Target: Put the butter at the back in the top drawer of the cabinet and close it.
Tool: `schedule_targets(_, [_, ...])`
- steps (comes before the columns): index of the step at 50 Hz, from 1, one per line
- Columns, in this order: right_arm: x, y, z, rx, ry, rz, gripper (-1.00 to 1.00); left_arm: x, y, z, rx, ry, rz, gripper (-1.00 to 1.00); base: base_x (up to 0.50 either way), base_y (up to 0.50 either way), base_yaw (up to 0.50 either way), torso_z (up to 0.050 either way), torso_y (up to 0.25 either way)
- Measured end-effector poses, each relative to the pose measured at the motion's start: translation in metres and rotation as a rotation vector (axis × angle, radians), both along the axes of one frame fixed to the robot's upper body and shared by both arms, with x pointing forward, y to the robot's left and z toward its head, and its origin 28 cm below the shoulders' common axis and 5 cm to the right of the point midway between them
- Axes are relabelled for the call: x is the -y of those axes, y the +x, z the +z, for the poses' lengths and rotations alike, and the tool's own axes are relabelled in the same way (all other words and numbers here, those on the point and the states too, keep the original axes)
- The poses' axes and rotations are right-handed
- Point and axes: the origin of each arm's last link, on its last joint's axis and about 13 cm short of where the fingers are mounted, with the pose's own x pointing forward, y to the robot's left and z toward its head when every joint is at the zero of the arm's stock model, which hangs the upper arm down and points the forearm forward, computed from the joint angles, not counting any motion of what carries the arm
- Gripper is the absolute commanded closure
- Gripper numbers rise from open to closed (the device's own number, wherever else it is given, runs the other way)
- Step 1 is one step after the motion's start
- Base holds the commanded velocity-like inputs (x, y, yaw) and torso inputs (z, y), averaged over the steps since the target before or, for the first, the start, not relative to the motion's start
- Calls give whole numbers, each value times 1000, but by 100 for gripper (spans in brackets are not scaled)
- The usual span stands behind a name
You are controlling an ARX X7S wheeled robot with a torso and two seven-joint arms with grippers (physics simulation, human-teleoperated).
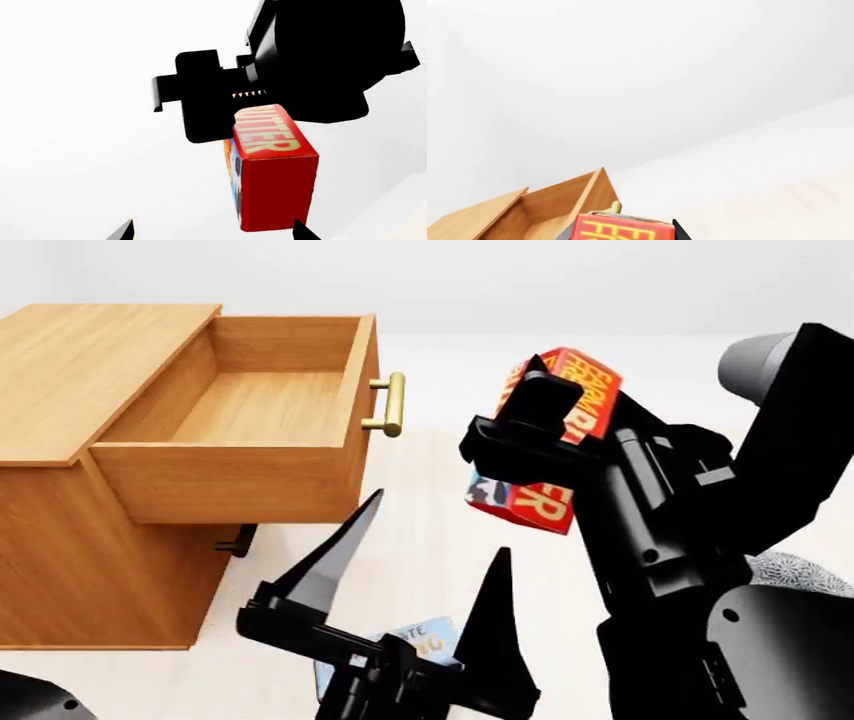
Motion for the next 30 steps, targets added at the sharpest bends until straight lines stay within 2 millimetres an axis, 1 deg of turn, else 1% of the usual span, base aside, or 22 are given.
schedule_targets(12, [-5, 1, 1, -2, -11, 21, 100, 8, 4, -5, 7, 23, -4, -100, 0, 0, 0, 1, 1])
schedule_targets(30, [-11, 0, -5, -26, -3, 49, 100, 11, 15, -7, 19, 15, 27, -100, 0, 0, 0, 0, 1])
